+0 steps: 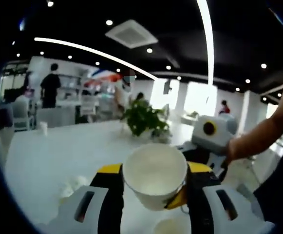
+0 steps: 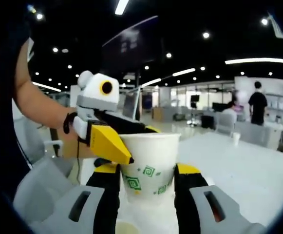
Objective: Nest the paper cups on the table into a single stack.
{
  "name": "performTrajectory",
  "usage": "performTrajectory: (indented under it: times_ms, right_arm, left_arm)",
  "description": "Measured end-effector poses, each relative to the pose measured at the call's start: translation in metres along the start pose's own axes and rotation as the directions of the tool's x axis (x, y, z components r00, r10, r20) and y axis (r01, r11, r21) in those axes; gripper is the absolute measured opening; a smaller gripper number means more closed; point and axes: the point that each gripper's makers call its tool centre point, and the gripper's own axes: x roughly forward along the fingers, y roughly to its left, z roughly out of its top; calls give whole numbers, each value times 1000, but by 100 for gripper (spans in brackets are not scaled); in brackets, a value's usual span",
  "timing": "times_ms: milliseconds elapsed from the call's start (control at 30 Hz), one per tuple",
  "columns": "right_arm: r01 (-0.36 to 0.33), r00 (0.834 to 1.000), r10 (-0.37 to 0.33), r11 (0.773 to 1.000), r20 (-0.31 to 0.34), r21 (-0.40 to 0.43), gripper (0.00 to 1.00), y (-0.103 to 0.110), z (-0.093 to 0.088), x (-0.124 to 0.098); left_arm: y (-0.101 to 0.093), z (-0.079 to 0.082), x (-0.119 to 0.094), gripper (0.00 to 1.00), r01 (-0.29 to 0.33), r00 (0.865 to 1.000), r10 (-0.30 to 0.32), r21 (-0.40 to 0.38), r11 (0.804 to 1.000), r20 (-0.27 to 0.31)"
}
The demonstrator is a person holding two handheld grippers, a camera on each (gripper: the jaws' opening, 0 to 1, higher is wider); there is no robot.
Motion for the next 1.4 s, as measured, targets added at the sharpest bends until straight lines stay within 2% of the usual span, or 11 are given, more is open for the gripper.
performTrajectory:
  times_ms: [67,167,300,400,500,633,900,1267,1400]
  right_arm:
    - [-1,1000,1,1000,-16,-8,43,1,-3,0]
    - [-4,999,5,1000,-40,6,60,2,-7,-2]
    - [10,995,-10,1000,-102,2,74,-3,-17,-9]
    - [18,993,-19,1000,-114,-14,76,-7,-17,-18]
    - [30,992,-31,1000,-120,-9,82,-11,-17,-26]
    - [57,991,-58,998,-121,-19,84,-17,-16,-40]
    - [102,986,-98,995,-134,20,100,-28,-21,-72]
    - [196,968,-187,980,-167,36,100,-48,-29,-134]
    - [215,964,-206,976,-166,43,100,-47,-30,-147]
  left_arm:
    - [1,0,0,48,-6,1000,6,5,1000,-1]
    - [1,0,-1,48,-12,1000,12,20,1000,-4]
    - [0,0,-1,48,-16,1000,16,34,999,-7]
    - [-1,0,-1,48,-13,1000,14,45,999,-8]
    - [-3,0,0,48,-11,1000,12,62,998,-7]
    - [-6,1,3,47,-8,1000,9,84,996,-4]
    - [-6,5,8,47,3,1000,-2,113,994,-9]
    - [-9,1,11,47,6,1000,-6,149,989,-5]
    - [-9,3,12,47,11,1000,-12,136,991,8]
